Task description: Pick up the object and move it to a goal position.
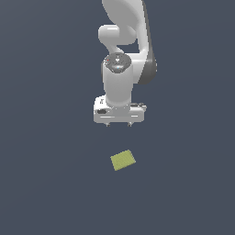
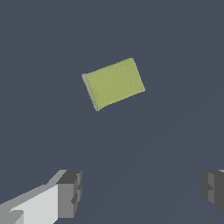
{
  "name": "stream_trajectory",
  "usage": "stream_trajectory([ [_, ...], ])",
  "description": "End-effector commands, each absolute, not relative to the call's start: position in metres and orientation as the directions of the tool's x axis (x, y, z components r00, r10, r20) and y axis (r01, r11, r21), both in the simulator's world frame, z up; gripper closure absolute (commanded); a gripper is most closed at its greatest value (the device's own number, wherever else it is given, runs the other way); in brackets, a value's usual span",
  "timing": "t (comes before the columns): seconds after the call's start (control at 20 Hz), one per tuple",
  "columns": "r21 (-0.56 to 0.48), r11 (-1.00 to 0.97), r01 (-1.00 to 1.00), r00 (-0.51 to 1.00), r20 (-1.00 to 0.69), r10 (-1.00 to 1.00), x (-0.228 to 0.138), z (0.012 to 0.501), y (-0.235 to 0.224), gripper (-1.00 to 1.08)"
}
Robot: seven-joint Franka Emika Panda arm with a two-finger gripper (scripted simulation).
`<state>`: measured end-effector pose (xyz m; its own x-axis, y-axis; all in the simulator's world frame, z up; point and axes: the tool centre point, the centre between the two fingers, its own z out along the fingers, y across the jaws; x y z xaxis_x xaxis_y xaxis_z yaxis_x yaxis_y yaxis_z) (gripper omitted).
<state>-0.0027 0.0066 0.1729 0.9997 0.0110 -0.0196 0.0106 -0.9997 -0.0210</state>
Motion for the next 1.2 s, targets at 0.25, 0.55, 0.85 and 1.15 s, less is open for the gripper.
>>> stream_trajectory([
  [0.25,-0.006,-1.000,0.013,1.000,-0.020,0.013,-0.003,0.172,0.006,-0.92],
  [0.55,0.010,-1.000,0.024,1.000,-0.020,0.023,-0.003,0.172,0.006,-0.92],
  [0.85,0.007,-1.000,-0.004,1.000,-0.020,-0.004,0.000,0.170,0.006,-0.92],
  [1.15,0.005,-0.997,-0.082,0.996,-0.019,-0.082,0.007,0.164,0.007,-0.92],
])
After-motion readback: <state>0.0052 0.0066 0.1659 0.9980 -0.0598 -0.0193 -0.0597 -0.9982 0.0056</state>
